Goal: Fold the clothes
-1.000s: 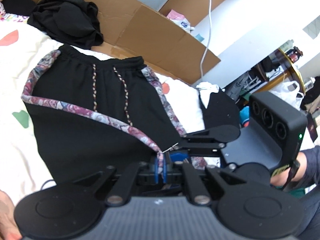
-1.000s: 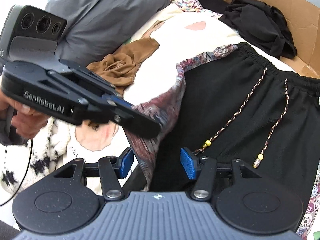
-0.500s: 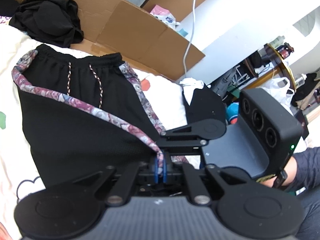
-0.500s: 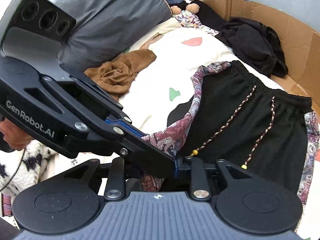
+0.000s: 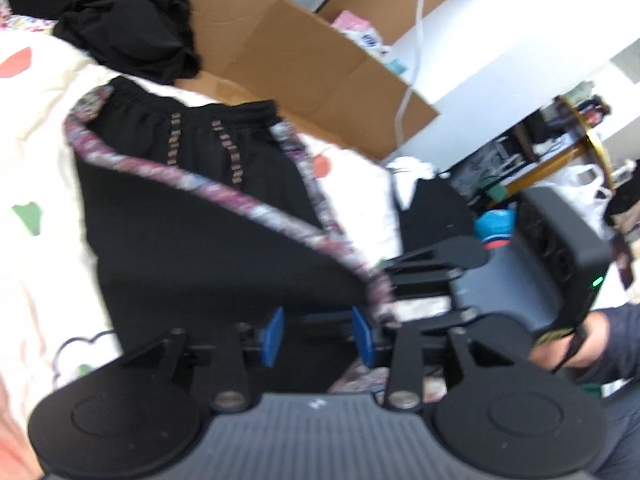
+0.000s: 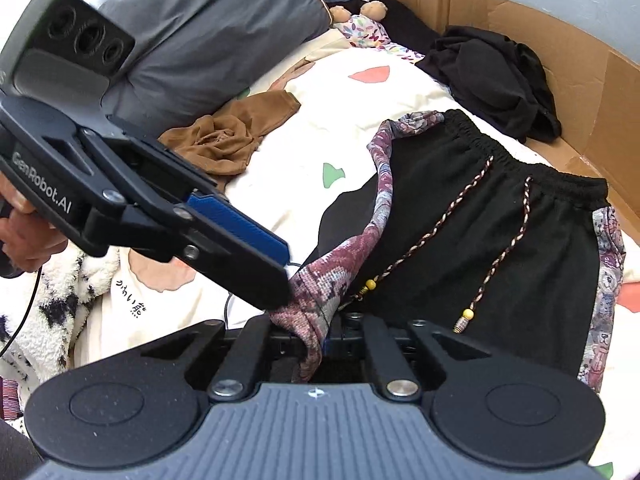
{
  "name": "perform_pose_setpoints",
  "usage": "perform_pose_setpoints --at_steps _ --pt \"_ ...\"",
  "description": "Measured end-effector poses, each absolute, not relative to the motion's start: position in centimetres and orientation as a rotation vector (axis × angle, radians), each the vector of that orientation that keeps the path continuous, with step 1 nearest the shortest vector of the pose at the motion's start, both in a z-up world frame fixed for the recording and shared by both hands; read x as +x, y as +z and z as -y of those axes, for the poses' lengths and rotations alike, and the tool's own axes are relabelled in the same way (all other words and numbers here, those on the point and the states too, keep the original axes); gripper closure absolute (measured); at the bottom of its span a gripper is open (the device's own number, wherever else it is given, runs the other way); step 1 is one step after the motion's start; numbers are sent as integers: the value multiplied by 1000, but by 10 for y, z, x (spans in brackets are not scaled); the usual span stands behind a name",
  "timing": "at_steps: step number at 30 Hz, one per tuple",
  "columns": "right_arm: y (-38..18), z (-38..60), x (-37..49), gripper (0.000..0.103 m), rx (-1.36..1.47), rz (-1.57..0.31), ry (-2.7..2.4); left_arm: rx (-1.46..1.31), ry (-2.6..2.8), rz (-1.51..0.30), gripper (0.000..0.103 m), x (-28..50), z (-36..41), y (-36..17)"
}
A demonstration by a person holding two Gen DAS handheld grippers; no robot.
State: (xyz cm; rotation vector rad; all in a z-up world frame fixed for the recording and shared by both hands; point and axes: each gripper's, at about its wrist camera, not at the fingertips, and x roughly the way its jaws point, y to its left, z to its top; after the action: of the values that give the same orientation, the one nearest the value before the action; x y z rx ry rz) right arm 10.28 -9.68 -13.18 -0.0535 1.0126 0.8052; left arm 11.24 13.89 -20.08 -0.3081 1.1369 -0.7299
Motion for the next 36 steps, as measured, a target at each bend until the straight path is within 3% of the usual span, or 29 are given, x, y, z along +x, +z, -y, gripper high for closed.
perform_pose_setpoints --at_steps 16,25,30,32,34,35,36 --pt "-163 164 87 97 -19 -1105 702 -393 -527 -1353 64 72 -185 -313" --pt "-175 192 77 97 -16 -1128 654 -369 -555 -1455 63 53 -168 -344" --pt "-178 204 74 97 -14 -1136 635 -424 -578 -1467 49 50 -161 -350" --pt "-180 212 72 97 -8 -1139 626 -459 -592 -1475 49 49 -159 -352" --pt "-181 217 70 97 -4 -1140 619 -457 -607 -1488 62 47 -154 -354" --pt "-182 220 68 97 -2 -1142 614 -455 -614 -1493 82 47 -152 -354" --pt "-182 223 67 97 1 -1143 612 -470 -621 -1496 90 47 -153 -352"
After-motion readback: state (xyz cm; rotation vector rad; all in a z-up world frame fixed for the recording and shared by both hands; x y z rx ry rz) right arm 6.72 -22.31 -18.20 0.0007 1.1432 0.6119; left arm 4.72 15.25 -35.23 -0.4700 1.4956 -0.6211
